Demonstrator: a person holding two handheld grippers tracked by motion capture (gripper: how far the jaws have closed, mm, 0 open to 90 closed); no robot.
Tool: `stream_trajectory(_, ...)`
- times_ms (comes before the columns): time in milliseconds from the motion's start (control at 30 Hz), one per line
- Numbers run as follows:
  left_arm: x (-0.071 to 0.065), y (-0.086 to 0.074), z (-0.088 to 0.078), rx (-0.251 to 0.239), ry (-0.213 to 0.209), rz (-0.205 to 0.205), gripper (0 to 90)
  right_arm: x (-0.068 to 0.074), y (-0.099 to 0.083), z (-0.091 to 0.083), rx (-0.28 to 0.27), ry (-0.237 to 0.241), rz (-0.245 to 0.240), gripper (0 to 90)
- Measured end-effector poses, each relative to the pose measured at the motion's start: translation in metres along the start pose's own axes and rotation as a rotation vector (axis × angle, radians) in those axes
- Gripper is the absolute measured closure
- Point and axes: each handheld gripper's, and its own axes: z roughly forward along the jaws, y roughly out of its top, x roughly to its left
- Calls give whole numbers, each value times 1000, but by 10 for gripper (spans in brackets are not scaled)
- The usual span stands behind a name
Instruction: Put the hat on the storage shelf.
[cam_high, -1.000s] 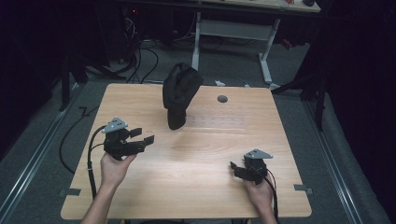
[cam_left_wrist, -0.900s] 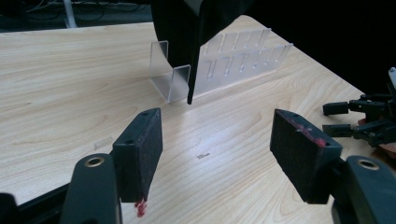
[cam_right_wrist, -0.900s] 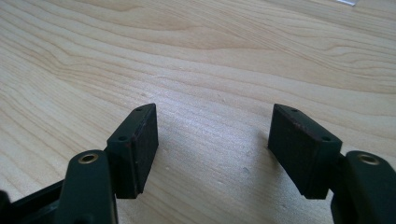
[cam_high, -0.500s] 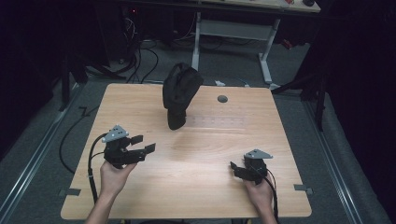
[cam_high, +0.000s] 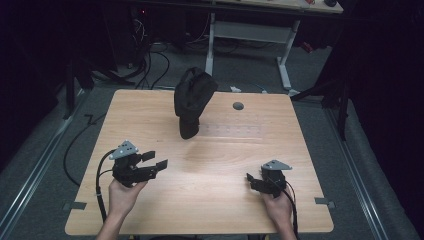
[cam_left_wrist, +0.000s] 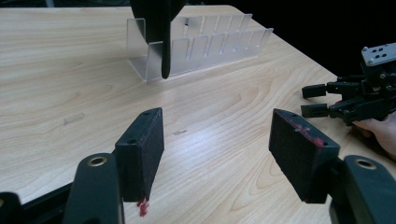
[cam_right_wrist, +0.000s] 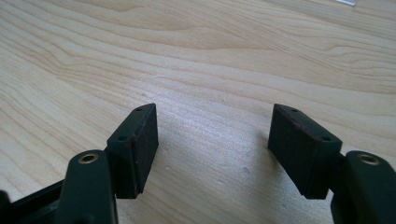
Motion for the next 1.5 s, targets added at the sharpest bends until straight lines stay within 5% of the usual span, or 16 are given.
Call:
stream_trajectory(733, 2, -20, 9, 13, -20, -51, 348, 0, 0, 0, 1, 0, 4, 333)
stream_trajectory(1500, 6, -36, 24, 58, 26, -62, 317, 0, 0, 0, 0, 0, 4, 332)
